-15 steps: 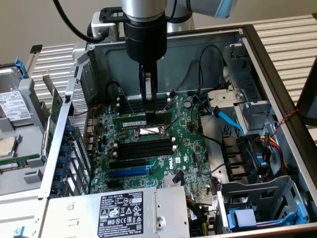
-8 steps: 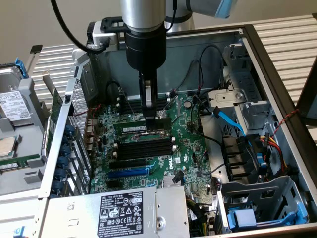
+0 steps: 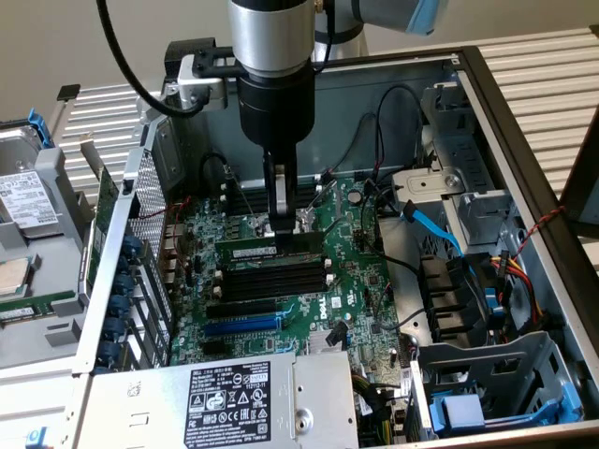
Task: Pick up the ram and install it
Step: 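Insert the ram into the slot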
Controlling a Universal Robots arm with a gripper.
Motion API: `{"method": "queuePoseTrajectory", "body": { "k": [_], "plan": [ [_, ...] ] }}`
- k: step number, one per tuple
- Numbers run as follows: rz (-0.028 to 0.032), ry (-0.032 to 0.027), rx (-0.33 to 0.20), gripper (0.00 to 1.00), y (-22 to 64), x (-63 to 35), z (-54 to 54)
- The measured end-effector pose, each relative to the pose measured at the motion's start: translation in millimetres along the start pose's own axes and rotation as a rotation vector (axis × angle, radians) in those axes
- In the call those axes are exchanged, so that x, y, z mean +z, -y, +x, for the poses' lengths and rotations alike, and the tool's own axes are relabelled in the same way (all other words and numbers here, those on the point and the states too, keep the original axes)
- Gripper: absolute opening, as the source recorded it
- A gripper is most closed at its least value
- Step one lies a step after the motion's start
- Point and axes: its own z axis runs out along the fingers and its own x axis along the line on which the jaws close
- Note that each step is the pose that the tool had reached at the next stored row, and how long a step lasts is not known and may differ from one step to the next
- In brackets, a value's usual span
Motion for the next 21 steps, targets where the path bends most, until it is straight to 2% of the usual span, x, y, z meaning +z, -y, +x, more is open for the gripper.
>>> {"method": "queuePoseTrajectory", "body": {
  "k": [4, 13, 21],
  "plan": [
    [-0.0022, -0.0002, -0.005, 0.13, 0.0, 0.9, 0.2],
    [-0.0017, 0.0001, -0.007, 0.13, 0.2, 5.7, 0.2],
    [0.0015, 0.0005, -0.007, 0.13, 0.6, 12.8, 1.7]
  ]
}}
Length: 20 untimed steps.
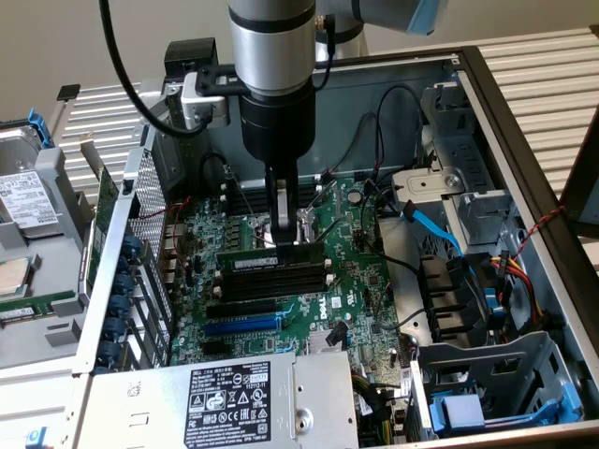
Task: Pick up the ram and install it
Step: 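Insert the ram into the slot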
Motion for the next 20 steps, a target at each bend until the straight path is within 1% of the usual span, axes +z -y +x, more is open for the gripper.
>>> {"method": "queuePoseTrajectory", "body": {
  "k": [14, 20],
  "plan": [
    [0.0000, 0.0000, 0.000, 0.13, 0.2, 8.4, 0.4],
    [-0.0001, -0.0001, 0.000, 0.13, 0.3, 10.0, 1.0]
  ]
}}
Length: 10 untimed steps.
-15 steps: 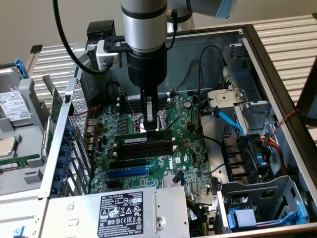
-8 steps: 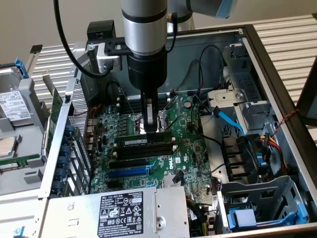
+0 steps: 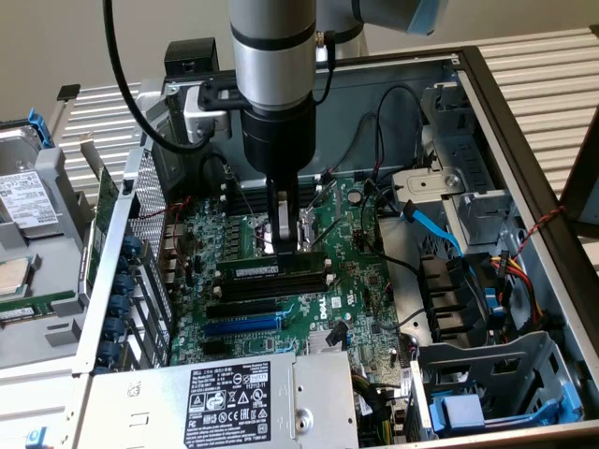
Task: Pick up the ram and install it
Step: 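Insert the ram into the slot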
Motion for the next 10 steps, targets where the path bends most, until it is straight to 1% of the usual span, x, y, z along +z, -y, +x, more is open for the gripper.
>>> {"method": "queuePoseTrajectory", "body": {
  "k": [6, 10],
  "plan": [
    [0.0015, 0.0003, 0.000, 0.13, -0.1, 0.9, 0.3],
    [0.0014, 0.0000, 0.000, 0.13, -0.1, 1.5, 0.7]
  ]
}}
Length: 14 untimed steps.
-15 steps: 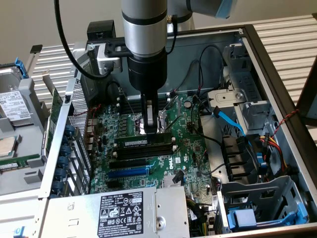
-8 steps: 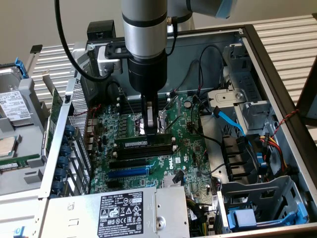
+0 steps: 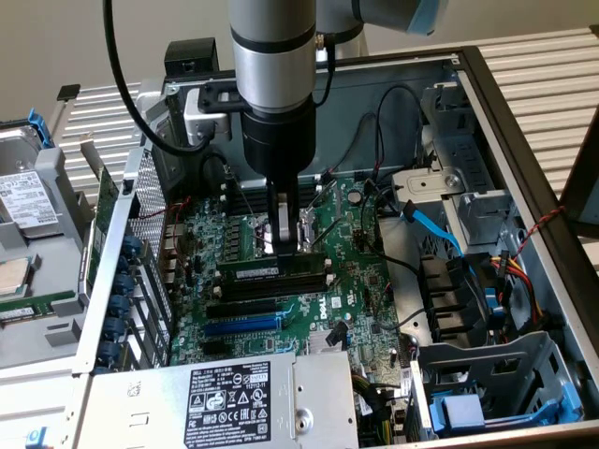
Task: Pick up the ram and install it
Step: 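Insert the ram into the slot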
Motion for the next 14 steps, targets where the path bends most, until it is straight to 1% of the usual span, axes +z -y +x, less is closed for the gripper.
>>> {"method": "queuePoseTrajectory", "body": {
  "k": [14],
  "plan": [
    [0.0017, 0.0000, 0.000, 0.13, -0.8, 4.7, -0.1]
  ]
}}
